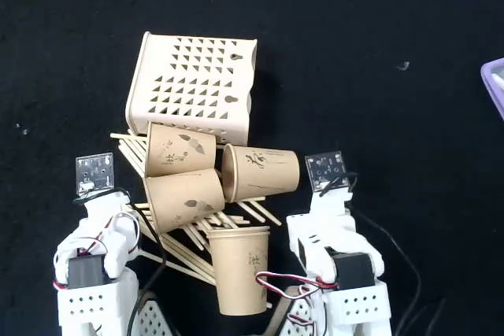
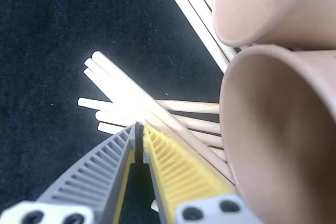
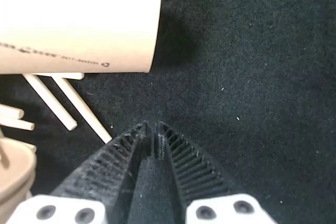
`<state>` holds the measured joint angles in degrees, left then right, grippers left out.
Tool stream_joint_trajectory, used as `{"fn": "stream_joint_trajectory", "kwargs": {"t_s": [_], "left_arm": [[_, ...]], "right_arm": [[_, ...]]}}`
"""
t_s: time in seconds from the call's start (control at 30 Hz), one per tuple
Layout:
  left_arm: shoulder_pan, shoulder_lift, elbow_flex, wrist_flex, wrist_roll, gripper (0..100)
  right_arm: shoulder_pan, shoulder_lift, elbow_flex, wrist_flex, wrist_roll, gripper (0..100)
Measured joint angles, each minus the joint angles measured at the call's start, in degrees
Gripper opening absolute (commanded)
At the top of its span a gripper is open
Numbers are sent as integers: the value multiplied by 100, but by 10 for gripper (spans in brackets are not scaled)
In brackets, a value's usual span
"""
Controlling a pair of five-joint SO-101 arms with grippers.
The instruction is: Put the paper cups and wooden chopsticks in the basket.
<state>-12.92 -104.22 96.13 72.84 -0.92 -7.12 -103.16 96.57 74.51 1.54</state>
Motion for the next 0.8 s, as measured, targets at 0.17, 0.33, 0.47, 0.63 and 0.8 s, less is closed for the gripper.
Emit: {"fn": "stream_joint_trajectory", "kwargs": {"t_s": [0.17,0.33,0.47,0.63,0.8], "left_arm": [[0,0,0,0,0,32],[0,0,0,-9,0,33],[-642,0,-97,-598,0,33],[-2189,0,-659,-1749,-9,34],[-3156,0,-791,-2866,-905,37]], "right_arm": [[0,0,0,0,0,31],[0,0,0,0,0,33],[44,0,0,-501,369,33],[422,0,-246,-1556,993,33],[659,0,-826,-2136,1064,54]]}}
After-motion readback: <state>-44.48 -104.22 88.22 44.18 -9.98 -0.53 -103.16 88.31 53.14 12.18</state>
